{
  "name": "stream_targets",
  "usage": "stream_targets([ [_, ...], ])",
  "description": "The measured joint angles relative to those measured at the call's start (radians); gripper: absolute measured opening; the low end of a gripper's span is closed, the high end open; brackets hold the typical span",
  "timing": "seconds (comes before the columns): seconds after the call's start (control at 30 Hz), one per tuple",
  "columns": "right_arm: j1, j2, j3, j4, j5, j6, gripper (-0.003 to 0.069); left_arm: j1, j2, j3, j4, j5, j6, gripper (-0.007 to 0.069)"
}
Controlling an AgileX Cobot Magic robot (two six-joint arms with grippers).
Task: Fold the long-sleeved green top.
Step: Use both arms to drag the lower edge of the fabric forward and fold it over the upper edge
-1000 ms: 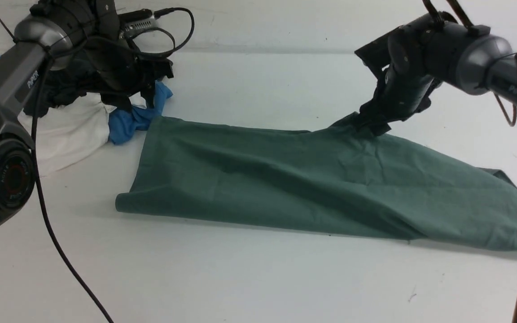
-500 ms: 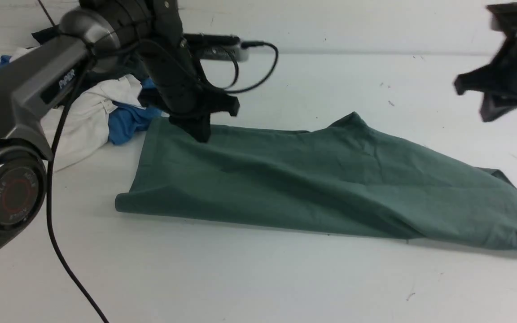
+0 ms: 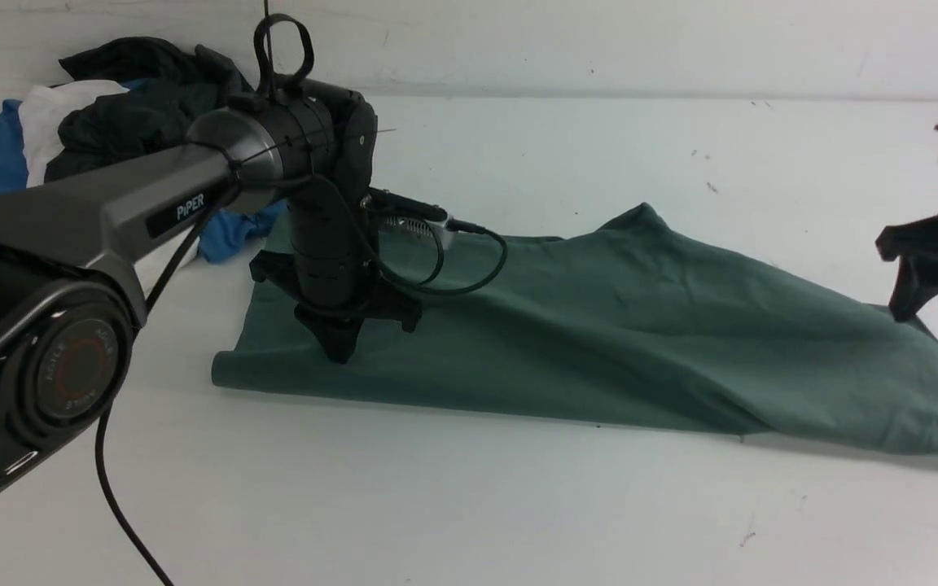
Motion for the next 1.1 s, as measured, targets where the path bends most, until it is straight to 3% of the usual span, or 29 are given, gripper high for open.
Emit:
stream_targets([
  [0.13,0.0,0.048,0.0,0.013,-0.038,-0.018,0.0463,0.0,0.003,0.0,0.002,0.0,-0.003,-0.0004],
  [0.57,0.0,0.149,-0.077,0.041,-0.1,-0.062,0.0447,0.0,0.004,-0.001,0.003,0.0,-0.003,-0.0004],
  [0.7,0.0,0.153,-0.08,0.048,-0.06,-0.073,0.0323,0.0,0.004,-0.001,0.003,0.0,-0.003,-0.0004],
  [0.8,0.0,0.151,-0.081,0.044,-0.026,-0.073,0.0077,0.0,0.004,-0.001,0.006,0.0,-0.003,-0.0004],
  [0.93,0.0,0.125,-0.081,0.042,-0.018,-0.07,0.0005,0.0,0.004,-0.001,0.005,0.0,-0.003,-0.0004],
  [1.1,0.0,0.085,-0.113,0.013,-0.006,-0.07,0.0002,0.0,0.004,-0.001,0.006,0.0,-0.003,-0.0004],
])
